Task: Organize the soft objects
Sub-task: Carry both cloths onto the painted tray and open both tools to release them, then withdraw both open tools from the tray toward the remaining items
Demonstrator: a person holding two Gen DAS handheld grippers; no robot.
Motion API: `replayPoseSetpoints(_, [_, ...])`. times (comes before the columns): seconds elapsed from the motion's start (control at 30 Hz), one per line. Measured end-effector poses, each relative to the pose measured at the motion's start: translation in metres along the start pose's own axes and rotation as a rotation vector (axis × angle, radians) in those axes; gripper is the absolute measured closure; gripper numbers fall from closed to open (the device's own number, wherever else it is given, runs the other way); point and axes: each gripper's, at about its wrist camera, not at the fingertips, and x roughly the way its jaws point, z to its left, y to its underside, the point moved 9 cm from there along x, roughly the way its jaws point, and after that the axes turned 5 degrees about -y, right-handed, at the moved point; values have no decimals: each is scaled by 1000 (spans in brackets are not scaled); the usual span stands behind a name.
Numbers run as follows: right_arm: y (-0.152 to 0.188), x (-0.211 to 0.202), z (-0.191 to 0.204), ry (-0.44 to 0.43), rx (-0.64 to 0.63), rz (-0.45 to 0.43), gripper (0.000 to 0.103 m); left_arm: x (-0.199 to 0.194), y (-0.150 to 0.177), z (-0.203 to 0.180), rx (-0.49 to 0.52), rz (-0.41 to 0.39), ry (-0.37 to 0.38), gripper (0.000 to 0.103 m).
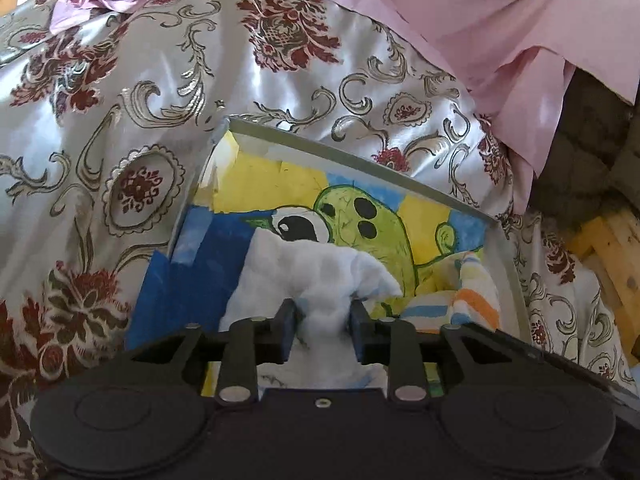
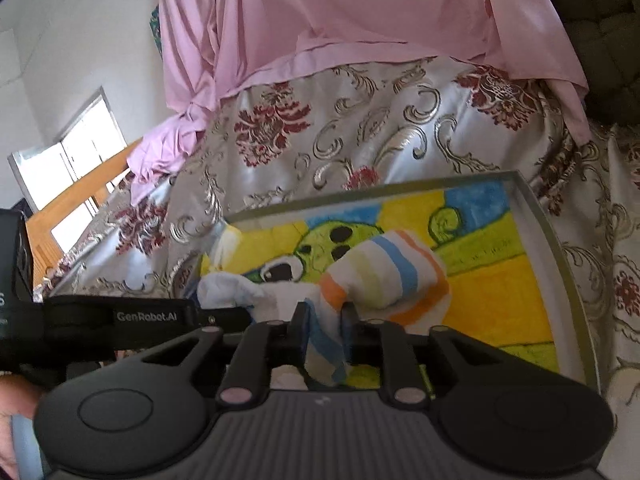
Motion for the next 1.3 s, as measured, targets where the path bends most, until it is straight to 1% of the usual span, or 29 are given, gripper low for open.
replayPoseSetpoints(0.03, [1, -2, 0, 6, -2, 3, 76, -2, 0, 0, -3, 0, 0, 63])
replayPoseSetpoints(0.07, [2, -4, -1, 11, -3, 5, 76, -5, 1, 0, -6, -1, -2, 55])
replayPoseSetpoints(0.1, [3, -6, -2, 17, -1, 8, 73, -8, 1, 0, -10, -6, -4, 48])
replayPoseSetpoints(0.13, [3, -8, -2, 24, 1, 10, 67, -11, 1, 0, -12, -11, -5, 39])
replayPoseSetpoints(0.17, [3, -11, -2, 29, 2, 11, 63, -14, 1, 0, -12, -15, -7, 35])
replayPoseSetpoints(0.2, [4, -13, -2, 34, 0, 12, 57, -18, 1, 0, -11, -20, -11, 32])
replayPoseSetpoints(0.23, [4, -16, -1, 44, -4, 10, 52, -22, 1, 0, -10, -25, -12, 31])
replayPoseSetpoints(0.27, [4, -20, -1, 52, -10, 8, 51, -25, 2, 0, -10, -26, -12, 31])
replayPoseSetpoints(0.3, [5, -24, -1, 62, -15, 6, 46, -30, 2, 0, -10, -27, -9, 30])
replayPoseSetpoints(0.4, [7, -40, 0, 81, -25, -2, 36, -47, 5, 1, -2, -52, -10, 23])
replayPoseSetpoints(0.47, [6, -56, 2, 85, -23, -22, 31, -62, 6, 1, 9, -83, -12, 20])
replayPoseSetpoints(0.53, [5, -74, 6, 87, -27, -52, 23, -81, 8, 0, 21, -123, -5, 16])
replayPoseSetpoints(0.6, [5, -92, 12, 94, -44, -82, 18, -100, 9, 0, 28, -156, -2, 14])
replayPoseSetpoints(0.67, [5, -111, 18, 104, -58, -111, 16, -122, 12, -2, 42, -196, 0, 12])
replayPoseSetpoints(0.73, [5, -130, 24, 106, -57, -140, 11, -142, 17, -2, 55, -233, -10, 4])
replayPoseSetpoints(0.8, [7, -151, 31, 114, -58, -174, 7, -165, 21, -3, 72, -286, -22, 1])
replayPoseSetpoints(0.93, [14, -190, 45, 146, -85, -234, 1, -208, 33, -7, 109, -356, -25, 1])
replayPoseSetpoints(1.17, [36, -259, 76, 189, -125, -330, 0, -280, 68, -11, 152, -459, -12, 1])
replayPoseSetpoints(1.3, [52, -291, 95, 212, -151, -372, 0, -309, 93, -12, 185, -491, -22, 1])
